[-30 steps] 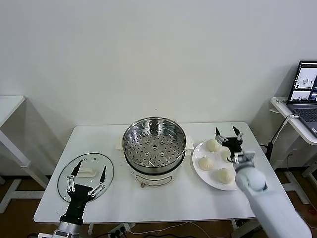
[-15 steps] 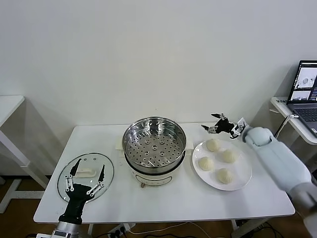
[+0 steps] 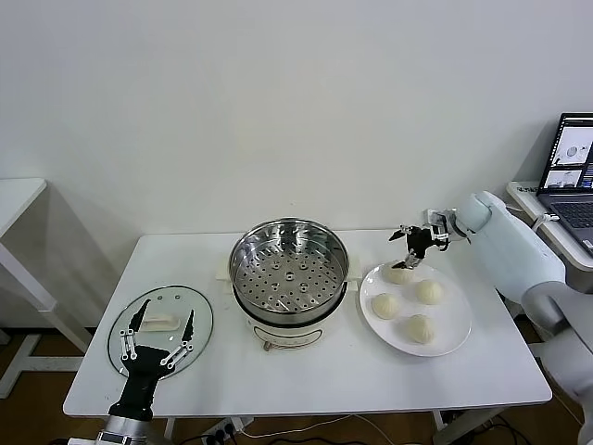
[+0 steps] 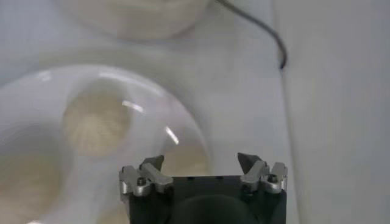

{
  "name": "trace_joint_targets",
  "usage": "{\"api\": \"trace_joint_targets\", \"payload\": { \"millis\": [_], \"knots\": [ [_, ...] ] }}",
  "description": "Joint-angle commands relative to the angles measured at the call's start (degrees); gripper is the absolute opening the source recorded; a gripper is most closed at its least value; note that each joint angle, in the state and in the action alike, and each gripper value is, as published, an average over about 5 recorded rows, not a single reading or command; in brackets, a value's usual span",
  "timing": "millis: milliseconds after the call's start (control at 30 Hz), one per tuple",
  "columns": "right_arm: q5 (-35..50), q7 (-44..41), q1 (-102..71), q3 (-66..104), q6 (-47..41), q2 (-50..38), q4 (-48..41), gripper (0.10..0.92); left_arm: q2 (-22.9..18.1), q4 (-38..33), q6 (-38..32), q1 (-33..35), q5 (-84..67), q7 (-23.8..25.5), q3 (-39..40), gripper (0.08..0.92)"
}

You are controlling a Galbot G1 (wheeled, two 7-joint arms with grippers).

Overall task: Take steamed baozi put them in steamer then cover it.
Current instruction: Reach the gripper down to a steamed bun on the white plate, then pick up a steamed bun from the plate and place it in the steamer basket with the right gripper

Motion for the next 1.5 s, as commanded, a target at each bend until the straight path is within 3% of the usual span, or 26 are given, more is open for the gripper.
{"api": "trace_joint_targets", "payload": {
  "millis": [33, 767, 1100, 1233, 1500],
  "knots": [
    [-11.27, -1.58, 2.57, -2.33, 1.97, 2.80, -4.22, 0.823, -0.12, 0.24, -0.26, 0.11, -0.02, -0.15, -0.08, 0.823],
    [-13.35, 5.04, -0.12, -1.21, 2.17, 5.94, -6.83, 0.821, -0.13, 0.55, -0.62, -0.08, -0.08, -0.55, -0.58, 0.823],
    [-13.17, 6.26, -0.68, -1.51, 2.68, 5.55, -5.91, 0.688, -0.07, 0.33, -0.59, -0.25, -0.20, -0.73, -0.76, 0.823],
    [-11.49, 5.64, 0.03, -2.80, 3.33, 3.80, -1.99, 0.634, -0.07, -0.03, -0.43, -0.28, -0.27, -0.84, -0.81, 0.823],
    [-0.89, -2.63, 9.65, -11.45, 9.66, -3.63, 16.40, 0.619, 0.16, -0.93, 0.08, -0.44, -0.27, -0.93, -0.66, 0.823]
  ]
}}
